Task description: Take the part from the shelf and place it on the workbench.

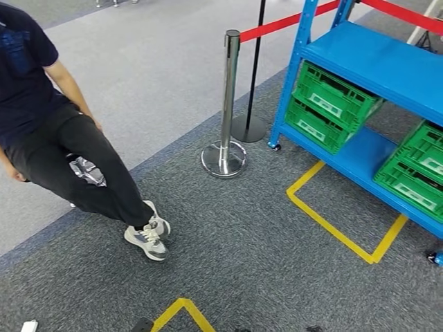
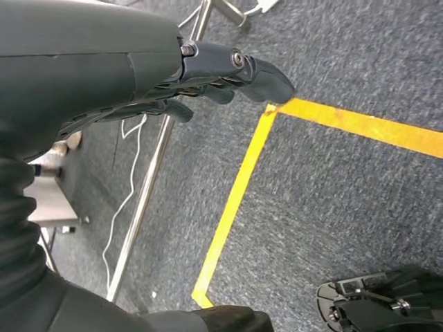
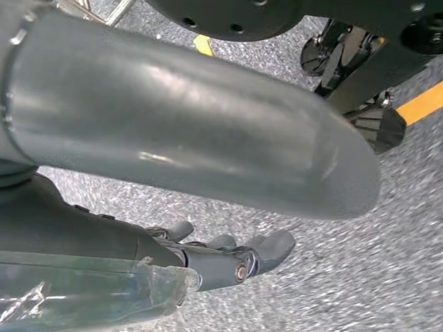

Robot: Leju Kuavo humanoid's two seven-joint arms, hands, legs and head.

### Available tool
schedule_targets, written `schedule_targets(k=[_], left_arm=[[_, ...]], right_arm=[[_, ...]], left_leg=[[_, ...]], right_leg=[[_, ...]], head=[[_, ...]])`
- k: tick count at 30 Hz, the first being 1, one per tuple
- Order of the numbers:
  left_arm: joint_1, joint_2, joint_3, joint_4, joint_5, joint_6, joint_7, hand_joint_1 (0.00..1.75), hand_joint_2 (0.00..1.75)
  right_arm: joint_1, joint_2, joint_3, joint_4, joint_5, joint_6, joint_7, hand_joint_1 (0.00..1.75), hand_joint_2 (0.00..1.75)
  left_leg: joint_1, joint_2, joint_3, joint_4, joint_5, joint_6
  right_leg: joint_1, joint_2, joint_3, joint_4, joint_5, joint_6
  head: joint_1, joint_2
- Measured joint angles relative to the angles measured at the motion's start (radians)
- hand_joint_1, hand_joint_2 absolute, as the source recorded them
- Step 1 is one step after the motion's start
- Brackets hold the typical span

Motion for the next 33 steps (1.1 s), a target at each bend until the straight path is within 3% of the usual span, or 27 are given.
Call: schedule_targets(k=[2,4,6,8,10,12,13,14,16,17,18,20,22,24,26,27,28,29,30,31,33], left_arm=[[0.000,0.001,0.000,0.000,0.000,0.000,0.000,0.00,1.75],[-0.001,0.002,0.001,0.000,-0.002,-0.002,0.000,0.00,1.75],[-0.003,0.003,0.001,0.000,-0.006,-0.003,0.000,0.00,1.75],[-0.005,0.002,0.001,0.000,-0.009,-0.003,-0.002,0.00,1.75],[-0.006,0.002,0.001,0.000,-0.010,-0.003,-0.004,0.00,1.75],[-0.011,0.002,0.001,0.000,-0.011,-0.003,-0.006,0.00,1.75],[-0.014,0.002,0.000,0.000,-0.011,-0.003,-0.006,0.00,1.75],[-0.016,0.002,0.000,0.000,-0.011,-0.003,-0.006,0.00,1.75],[-0.015,0.002,0.000,0.000,-0.012,-0.003,-0.006,0.00,1.75],[-0.013,0.002,0.000,0.000,-0.012,-0.004,-0.006,0.00,1.75],[-0.012,0.002,0.000,0.000,-0.012,-0.004,-0.006,0.00,1.75],[-0.011,0.002,0.000,0.000,-0.012,-0.004,-0.006,0.00,1.75],[-0.012,0.001,0.000,0.000,-0.012,-0.004,-0.006,0.00,1.75],[-0.011,0.001,0.000,0.000,-0.012,-0.004,-0.006,0.00,1.75],[-0.008,0.001,0.000,0.001,-0.012,-0.004,-0.006,0.00,1.75],[-0.006,0.001,0.001,0.001,-0.012,-0.004,-0.006,0.00,1.75],[-0.005,0.001,0.001,0.001,-0.012,-0.004,-0.006,0.00,1.75],[-0.005,0.001,0.001,0.001,-0.012,-0.004,-0.006,0.00,1.75],[-0.005,0.000,0.001,0.000,-0.012,-0.004,-0.006,0.00,1.75],[-0.005,0.000,0.001,0.000,-0.012,-0.004,-0.006,0.00,1.75],[-0.005,0.000,0.001,0.001,-0.012,-0.004,-0.006,0.00,1.75]], right_arm=[[-0.001,0.000,0.000,0.000,0.000,0.000,0.000,0.00,0.00],[-0.004,0.001,0.000,0.000,0.000,0.000,0.000,0.00,0.00],[-0.005,0.002,0.000,0.000,0.000,0.000,0.000,0.00,0.00],[-0.005,0.002,0.000,0.000,0.000,0.000,0.000,0.00,0.00],[-0.007,0.002,0.000,0.000,0.000,0.000,0.001,0.00,0.00],[-0.009,0.002,0.000,0.000,0.000,0.000,0.001,0.00,0.00],[-0.008,0.002,0.000,0.000,0.000,0.000,0.001,0.00,0.00],[-0.008,0.002,0.000,0.000,0.000,0.000,0.001,0.00,0.00],[-0.008,0.002,0.000,0.000,0.000,0.001,0.001,0.00,0.00],[-0.008,0.002,0.000,0.000,0.000,0.001,0.001,0.00,0.00],[-0.009,0.002,0.000,0.000,0.000,0.001,0.001,0.00,0.00],[-0.008,0.002,0.000,0.000,0.000,0.001,0.001,0.00,0.00],[-0.004,0.002,0.000,0.000,0.000,0.001,0.001,0.00,0.00],[-0.002,0.002,0.000,0.000,0.000,0.001,0.001,0.00,0.00],[-0.003,0.003,0.000,0.000,0.000,0.002,0.001,0.00,0.00],[-0.004,0.003,0.000,0.000,0.000,0.002,0.001,0.00,0.00],[-0.004,0.003,0.000,0.000,0.000,0.001,0.001,0.00,0.00],[-0.002,0.003,0.000,0.000,0.000,0.001,0.001,0.00,0.00],[-0.001,0.003,0.000,0.000,0.000,0.001,0.001,0.00,0.00],[0.000,0.003,0.000,0.000,0.000,0.001,0.001,0.00,0.00],[-0.003,0.003,0.000,0.000,0.000,0.001,0.001,0.00,0.00]], left_leg=[[-0.004,0.014,0.006,0.002,-0.007,-0.008],[-0.011,0.025,0.010,0.005,-0.012,-0.017],[-0.012,0.035,0.012,0.004,-0.012,-0.023],[-0.009,0.026,0.007,0.020,-0.029,-0.033],[-0.005,-0.003,-0.035,0.112,-0.085,-0.043],[-0.002,-0.018,-0.100,0.248,-0.143,-0.048],[-0.002,-0.020,-0.119,0.286,-0.148,-0.048],[-0.001,-0.021,-0.122,0.289,-0.134,-0.047],[0.001,-0.036,-0.075,0.184,-0.059,-0.043],[0.003,-0.057,-0.044,0.115,-0.028,-0.041],[0.006,-0.076,-0.020,0.057,-0.008,-0.039],[0.007,-0.098,-0.006,0.011,-0.004,-0.035],[0.006,-0.084,-0.007,0.004,0.001,-0.025],[0.008,-0.065,-0.005,-0.004,0.007,-0.012],[0.006,-0.043,-0.003,-0.005,0.007,-0.005],[0.004,-0.032,-0.003,-0.005,0.007,-0.004],[0.003,-0.021,-0.003,-0.005,0.006,-0.003],[0.002,-0.012,-0.002,-0.005,0.005,-0.003],[0.002,-0.003,0.001,-0.005,0.004,-0.004],[0.002,0.005,0.004,-0.004,0.001,-0.006],[-0.002,0.019,0.009,-0.001,-0.006,-0.014]], right_leg=[[0.001,-0.031,0.083,-0.141,0.051,-0.004],[0.003,-0.048,0.122,-0.210,0.065,-0.015],[0.004,-0.034,0.120,-0.211,0.065,-0.030],[0.002,-0.020,0.119,-0.214,0.069,-0.043],[-0.001,-0.005,0.118,-0.217,0.072,-0.054],[-0.001,0.011,0.116,-0.217,0.073,-0.058],[-0.001,0.020,0.115,-0.217,0.073,-0.058],[-0.001,0.031,0.116,-0.217,0.073,-0.058],[-0.002,0.053,0.117,-0.217,0.075,-0.055],[-0.002,0.064,0.115,-0.216,0.077,-0.051],[-0.001,0.074,0.111,-0.214,0.079,-0.046],[-0.002,0.088,0.102,-0.217,0.086,-0.033],[-0.006,0.096,0.095,-0.222,0.092,-0.019],[-0.004,0.068,0.072,-0.184,0.067,-0.010],[-0.001,0.024,0.016,-0.066,0.005,-0.006],[-0.001,0.013,-0.014,0.002,-0.023,-0.004],[-0.001,0.009,-0.034,0.049,-0.036,-0.003],[-0.001,0.007,-0.038,0.062,-0.033,-0.002],[-0.001,0.004,-0.019,0.031,-0.010,-0.002],[-0.001,-0.004,0.018,-0.033,0.023,-0.002],[0.001,-0.033,0.092,-0.162,0.062,-0.005]], head=[[0.001,0.000],[-0.002,0.000],[-0.004,0.000],[-0.006,0.000],[-0.011,0.000],[-0.012,0.000],[-0.012,0.000],[-0.012,0.000],[-0.012,0.000],[-0.013,0.000],[-0.013,0.000],[-0.013,0.000],[-0.012,0.000],[-0.007,0.000],[-0.001,0.000],[0.000,0.000],[0.000,0.000],[0.000,0.000],[0.000,0.000],[0.000,0.000],[0.001,0.000]])
